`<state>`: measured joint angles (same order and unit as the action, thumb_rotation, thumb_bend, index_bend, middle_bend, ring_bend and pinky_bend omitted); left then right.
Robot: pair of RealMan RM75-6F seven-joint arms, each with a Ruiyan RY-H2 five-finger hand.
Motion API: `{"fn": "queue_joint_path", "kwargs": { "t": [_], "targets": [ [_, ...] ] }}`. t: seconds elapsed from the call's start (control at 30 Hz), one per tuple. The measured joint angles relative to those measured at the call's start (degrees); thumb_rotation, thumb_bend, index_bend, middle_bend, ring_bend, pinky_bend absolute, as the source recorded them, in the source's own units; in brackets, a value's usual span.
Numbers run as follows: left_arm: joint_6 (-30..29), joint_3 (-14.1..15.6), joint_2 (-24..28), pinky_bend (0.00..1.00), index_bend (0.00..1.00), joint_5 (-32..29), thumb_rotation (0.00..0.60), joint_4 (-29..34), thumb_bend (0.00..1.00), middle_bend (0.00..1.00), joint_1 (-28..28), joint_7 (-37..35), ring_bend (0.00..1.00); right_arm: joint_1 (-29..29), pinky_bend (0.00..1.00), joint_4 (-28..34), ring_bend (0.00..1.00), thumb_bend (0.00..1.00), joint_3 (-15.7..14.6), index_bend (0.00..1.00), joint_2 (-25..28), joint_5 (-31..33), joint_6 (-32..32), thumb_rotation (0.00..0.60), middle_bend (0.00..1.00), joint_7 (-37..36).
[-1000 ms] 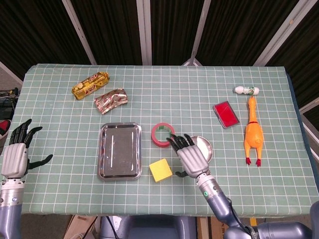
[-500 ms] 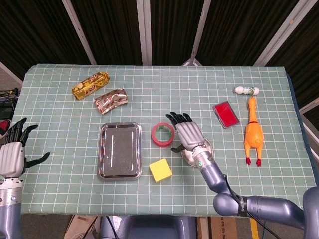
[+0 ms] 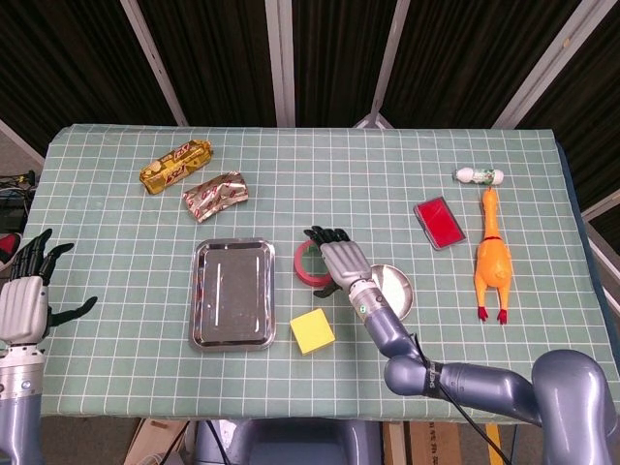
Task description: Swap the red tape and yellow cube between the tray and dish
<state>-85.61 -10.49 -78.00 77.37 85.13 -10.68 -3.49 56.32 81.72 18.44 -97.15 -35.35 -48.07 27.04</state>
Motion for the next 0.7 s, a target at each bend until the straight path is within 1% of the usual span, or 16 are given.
{"fn": "queue_joint_path", "kwargs": {
  "t": [0.2, 0.37, 0.4, 0.5, 0.57, 0.63, 0.7],
  "targets": [
    [0.14, -0.16, 0.05, 0.0, 0.22, -0.14, 0.6, 0.1, 0.03, 0.0, 0.01, -0.13, 0.0, 1.98, 0.0, -4.01, 0.05, 0.0, -0.84, 0.0, -1.82, 2.53, 2.39, 0.6, 0.04, -0.12],
    [0.05, -0.2, 0.01, 0.0, 0.22, -0.08, 0.6, 0.22, 0.03, 0.0, 0.09, -0.13, 0.0, 3.01, 0.0, -6.75, 0.06, 0.0, -1.51, 0.0, -3.33, 3.29, 3.32, 0.6, 0.04, -0.34],
    [0.01, -0.24, 0.02, 0.0, 0.22, -0.12, 0.6, 0.24, 0.03, 0.0, 0.13, -0.16, 0.0, 3.17, 0.0, -7.23, 0.08, 0.0, -1.6, 0.0, -3.6, 3.48, 3.55, 0.6, 0.04, -0.43],
    [-0.05, -0.4, 0.09, 0.0, 0.22, -0.27, 0.6, 0.27, 0.03, 0.0, 0.21, -0.34, 0.0, 3.67, 0.02, -8.5, 0.2, 0.0, -1.97, 0.01, -4.34, 3.83, 4.0, 0.6, 0.06, -0.66],
    [-0.03, -0.54, 0.1, 0.0, 0.22, -0.44, 0.6, 0.27, 0.03, 0.0, 0.23, -0.49, 0.0, 3.92, 0.1, -9.11, 0.3, 0.0, -2.32, 0.05, -4.8, 3.77, 3.81, 0.6, 0.1, -0.57],
    [0.03, -0.66, 0.11, 0.0, 0.22, -0.57, 0.6, 0.3, 0.03, 0.0, 0.24, -0.74, 0.0, 4.04, 0.18, -9.38, 0.37, 0.0, -2.51, 0.1, -5.15, 3.36, 3.37, 0.6, 0.15, -0.56],
    [0.06, -0.76, 0.14, 0.0, 0.23, -0.64, 0.6, 0.36, 0.03, 0.0, 0.26, -1.0, 0.0, 4.01, 0.25, -9.58, 0.4, 0.0, -2.49, 0.14, -5.52, 2.62, 2.7, 0.6, 0.19, -0.83]
  ]
}}
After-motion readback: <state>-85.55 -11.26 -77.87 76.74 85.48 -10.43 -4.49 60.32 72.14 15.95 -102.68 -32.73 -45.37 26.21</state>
